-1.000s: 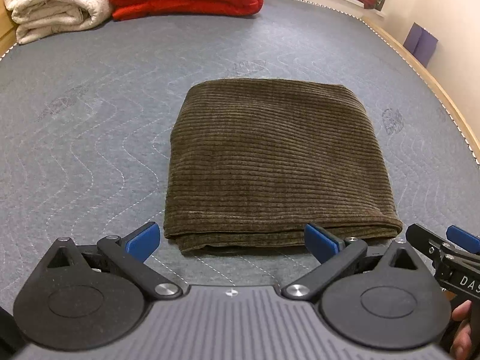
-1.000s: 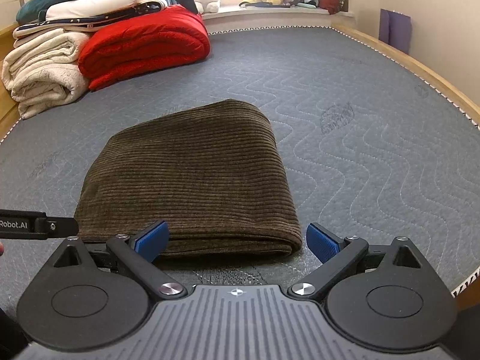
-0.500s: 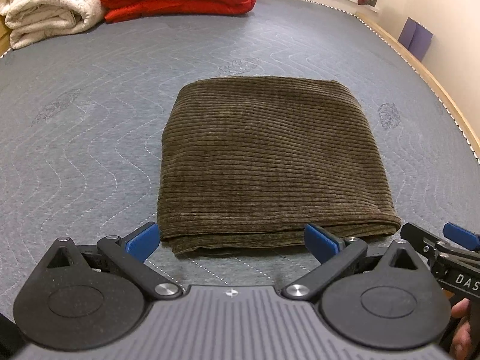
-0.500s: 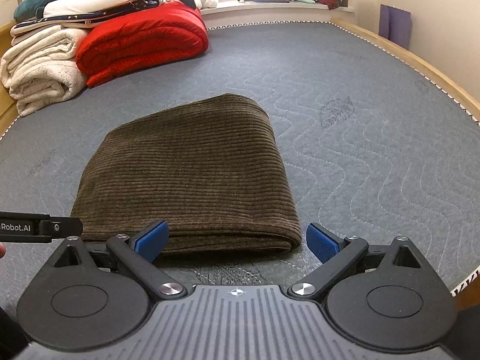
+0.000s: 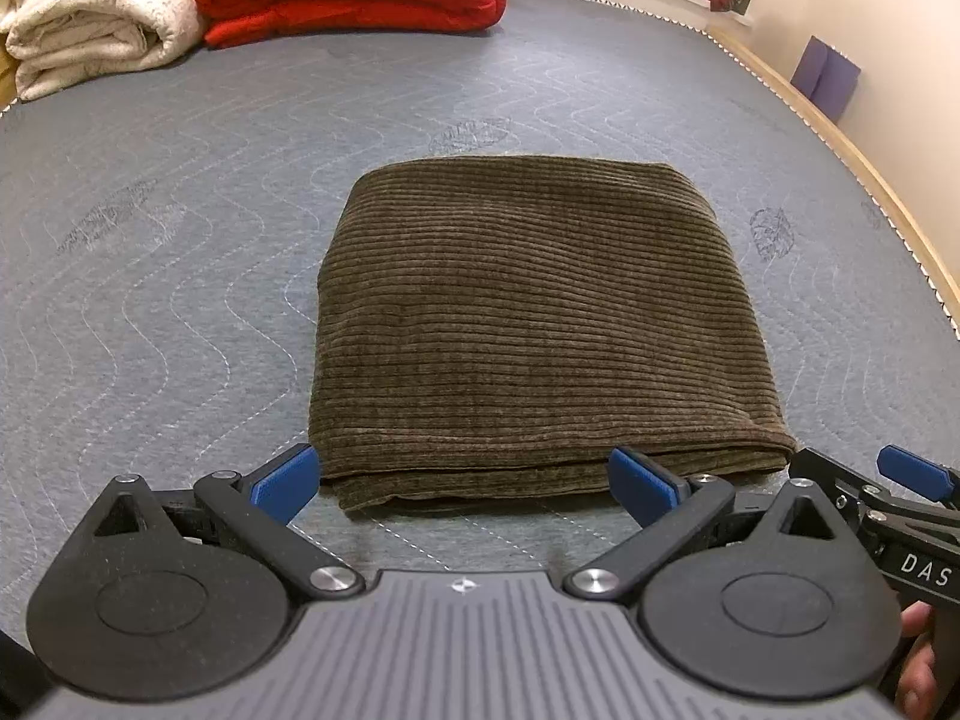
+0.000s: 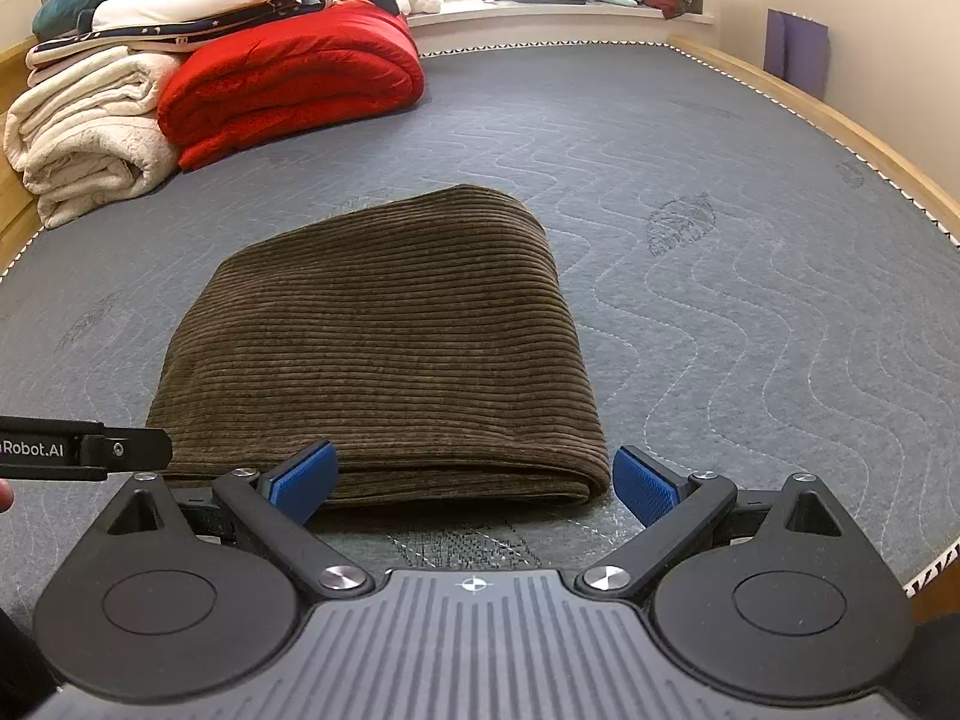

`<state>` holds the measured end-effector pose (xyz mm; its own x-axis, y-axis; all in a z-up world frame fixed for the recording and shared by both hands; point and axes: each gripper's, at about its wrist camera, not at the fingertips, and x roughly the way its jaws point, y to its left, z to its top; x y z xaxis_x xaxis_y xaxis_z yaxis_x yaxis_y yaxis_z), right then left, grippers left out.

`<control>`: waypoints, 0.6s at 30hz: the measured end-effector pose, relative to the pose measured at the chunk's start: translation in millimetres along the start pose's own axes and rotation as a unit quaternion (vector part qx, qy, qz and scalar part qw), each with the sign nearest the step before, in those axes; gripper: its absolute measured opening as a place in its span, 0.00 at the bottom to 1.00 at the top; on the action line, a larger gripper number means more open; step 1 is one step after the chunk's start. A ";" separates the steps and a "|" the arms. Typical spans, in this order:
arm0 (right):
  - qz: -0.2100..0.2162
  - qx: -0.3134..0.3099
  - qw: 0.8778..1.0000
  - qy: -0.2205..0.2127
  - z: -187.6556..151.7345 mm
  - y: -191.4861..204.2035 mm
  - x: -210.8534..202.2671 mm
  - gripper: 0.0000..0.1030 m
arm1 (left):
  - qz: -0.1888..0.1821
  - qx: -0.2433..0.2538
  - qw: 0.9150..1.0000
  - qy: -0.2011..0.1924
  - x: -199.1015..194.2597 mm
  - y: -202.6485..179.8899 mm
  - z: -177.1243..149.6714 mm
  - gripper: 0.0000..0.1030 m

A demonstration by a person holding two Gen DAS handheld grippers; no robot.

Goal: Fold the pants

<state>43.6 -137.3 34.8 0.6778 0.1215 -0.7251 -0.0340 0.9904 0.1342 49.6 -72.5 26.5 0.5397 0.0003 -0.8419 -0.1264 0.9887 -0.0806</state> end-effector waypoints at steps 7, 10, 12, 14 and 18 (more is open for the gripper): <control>0.003 0.000 1.000 0.000 0.0 -0.5 -1.2 0.95 | -0.001 0.001 1.000 0.000 -0.4 -0.3 -0.5 1.00; 0.004 -0.001 1.000 0.000 -0.3 -1.1 -1.8 0.95 | -0.001 0.001 1.000 0.000 -0.5 -0.5 -0.8 1.00; 0.004 -0.001 1.000 0.000 -0.4 -0.7 -1.7 0.95 | -0.002 0.002 1.000 -0.001 -1.1 -0.8 -0.4 1.00; 0.004 -0.001 1.000 0.000 -0.4 -0.6 -1.6 0.95 | -0.002 0.003 1.000 -0.002 -1.1 -0.7 -0.7 1.00; 0.004 -0.001 1.000 0.001 -0.4 -1.2 -2.0 0.95 | -0.004 0.001 1.000 -0.001 -1.2 0.0 -0.9 1.00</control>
<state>42.0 -138.6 35.8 0.6766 0.1299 -0.7248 -0.0413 0.9895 0.1388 48.2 -72.7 27.0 0.5427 -0.0064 -0.8399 -0.1203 0.9891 -0.0853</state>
